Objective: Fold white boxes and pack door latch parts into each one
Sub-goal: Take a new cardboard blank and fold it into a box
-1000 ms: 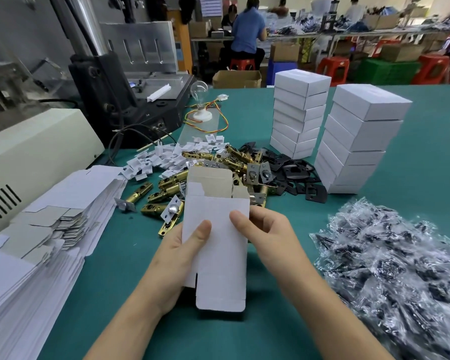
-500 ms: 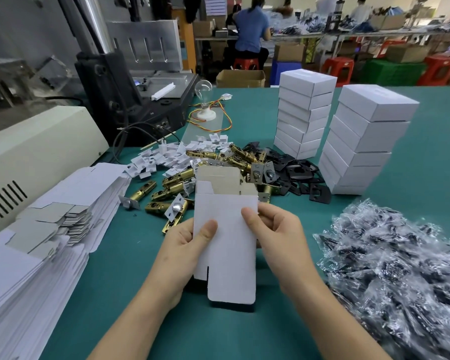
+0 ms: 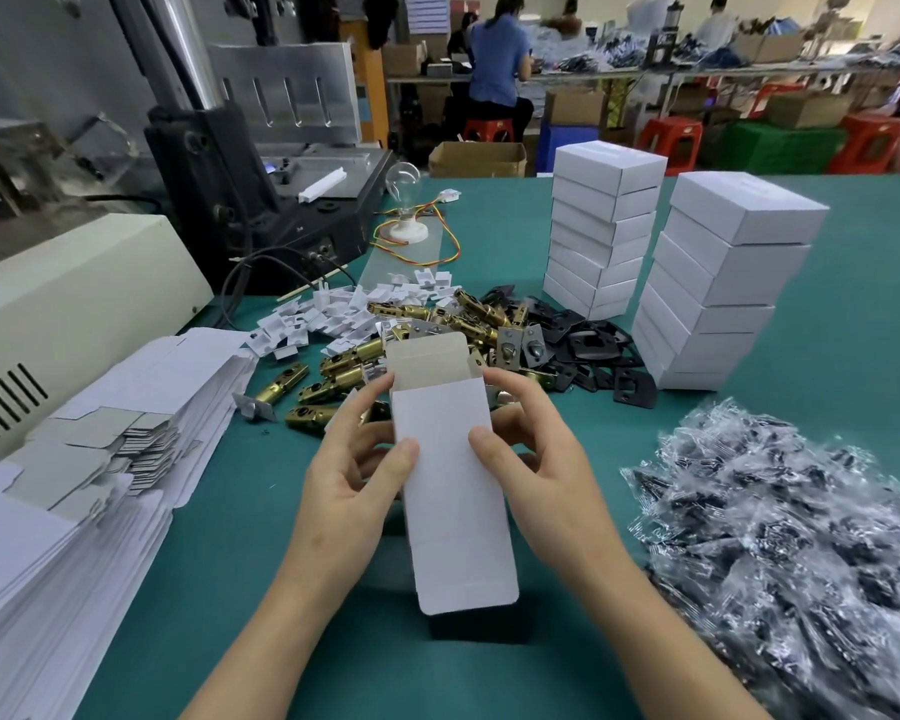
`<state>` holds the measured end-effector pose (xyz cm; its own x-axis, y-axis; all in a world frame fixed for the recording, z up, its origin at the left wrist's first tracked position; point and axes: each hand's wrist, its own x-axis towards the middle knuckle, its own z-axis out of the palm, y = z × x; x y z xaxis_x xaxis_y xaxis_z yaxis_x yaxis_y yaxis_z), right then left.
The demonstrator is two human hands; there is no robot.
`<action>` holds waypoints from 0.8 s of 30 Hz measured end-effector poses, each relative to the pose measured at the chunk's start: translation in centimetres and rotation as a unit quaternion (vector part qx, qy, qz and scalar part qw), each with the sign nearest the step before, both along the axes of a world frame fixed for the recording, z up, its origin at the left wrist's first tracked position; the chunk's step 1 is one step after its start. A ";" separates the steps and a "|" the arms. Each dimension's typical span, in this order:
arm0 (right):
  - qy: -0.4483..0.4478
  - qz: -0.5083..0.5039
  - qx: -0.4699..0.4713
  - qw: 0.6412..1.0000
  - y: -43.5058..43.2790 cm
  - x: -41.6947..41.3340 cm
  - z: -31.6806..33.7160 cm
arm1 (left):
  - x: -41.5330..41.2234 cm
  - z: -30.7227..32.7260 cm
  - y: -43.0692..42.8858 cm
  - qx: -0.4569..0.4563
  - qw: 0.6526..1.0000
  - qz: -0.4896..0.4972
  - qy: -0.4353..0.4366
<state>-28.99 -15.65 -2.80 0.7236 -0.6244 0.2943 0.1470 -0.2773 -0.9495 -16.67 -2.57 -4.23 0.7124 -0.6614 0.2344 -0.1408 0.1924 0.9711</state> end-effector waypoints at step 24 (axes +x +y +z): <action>0.045 0.015 0.099 0.994 -0.3 0.2 -0.3 | 0.5 0.0 -0.1 0.068 0.997 -0.005 0.039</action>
